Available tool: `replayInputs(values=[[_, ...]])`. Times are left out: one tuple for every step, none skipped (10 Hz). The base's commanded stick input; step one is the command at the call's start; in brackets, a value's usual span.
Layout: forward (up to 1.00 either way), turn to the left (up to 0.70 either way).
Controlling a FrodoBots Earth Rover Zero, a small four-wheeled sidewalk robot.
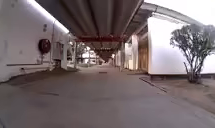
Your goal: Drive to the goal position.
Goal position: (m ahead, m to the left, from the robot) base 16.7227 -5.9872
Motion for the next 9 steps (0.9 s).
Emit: replayInputs(values=[[0.70,0.00],[0.70,0.00],[0.70,0.00],[0.70,0.00],[0.70,0.00],[0.70,0.00],[0.70,0.00],[0.70,0.00],[0.70,0.00]])
